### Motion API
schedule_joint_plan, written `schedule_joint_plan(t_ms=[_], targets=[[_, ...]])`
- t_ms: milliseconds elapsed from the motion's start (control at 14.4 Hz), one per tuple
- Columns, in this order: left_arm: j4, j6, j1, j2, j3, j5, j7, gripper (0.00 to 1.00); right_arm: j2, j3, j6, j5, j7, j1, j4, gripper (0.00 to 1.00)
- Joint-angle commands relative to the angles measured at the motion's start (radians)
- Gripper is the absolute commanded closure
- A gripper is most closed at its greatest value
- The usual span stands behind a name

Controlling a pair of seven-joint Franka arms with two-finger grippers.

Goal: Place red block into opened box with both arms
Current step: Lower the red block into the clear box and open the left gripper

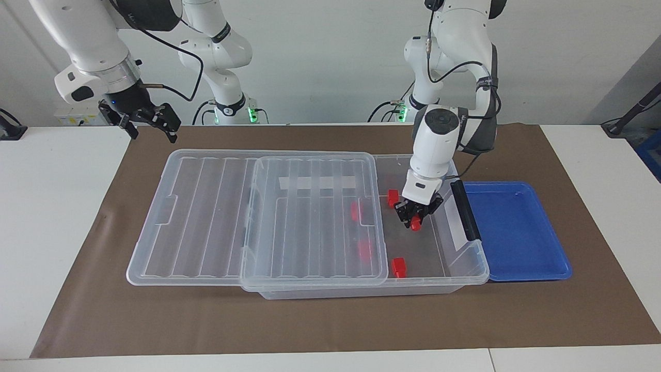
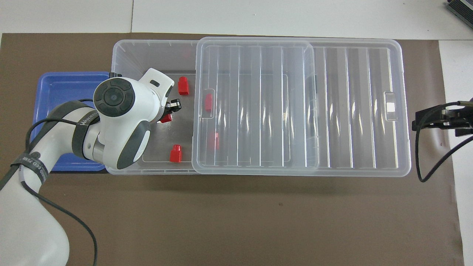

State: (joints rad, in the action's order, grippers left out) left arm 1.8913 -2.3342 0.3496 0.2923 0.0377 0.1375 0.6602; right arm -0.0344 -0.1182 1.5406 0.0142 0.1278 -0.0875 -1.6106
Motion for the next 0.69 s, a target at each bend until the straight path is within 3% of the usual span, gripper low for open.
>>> schedule_joint_plan(t_ms=[0, 623], targets=[[0.009, -0.072, 0.017, 0.039, -0.013, 0.056, 0.105, 1.0, -0.015, 0.002, 0.01, 0.001, 0.006, 0.009, -0.02, 0.0], [0.063, -0.169, 0.017, 0.08, -0.022, 0.085, 0.108, 1.0, -0.015, 0.002, 0.01, 0.003, 0.006, 0.012, -0.022, 0.0]])
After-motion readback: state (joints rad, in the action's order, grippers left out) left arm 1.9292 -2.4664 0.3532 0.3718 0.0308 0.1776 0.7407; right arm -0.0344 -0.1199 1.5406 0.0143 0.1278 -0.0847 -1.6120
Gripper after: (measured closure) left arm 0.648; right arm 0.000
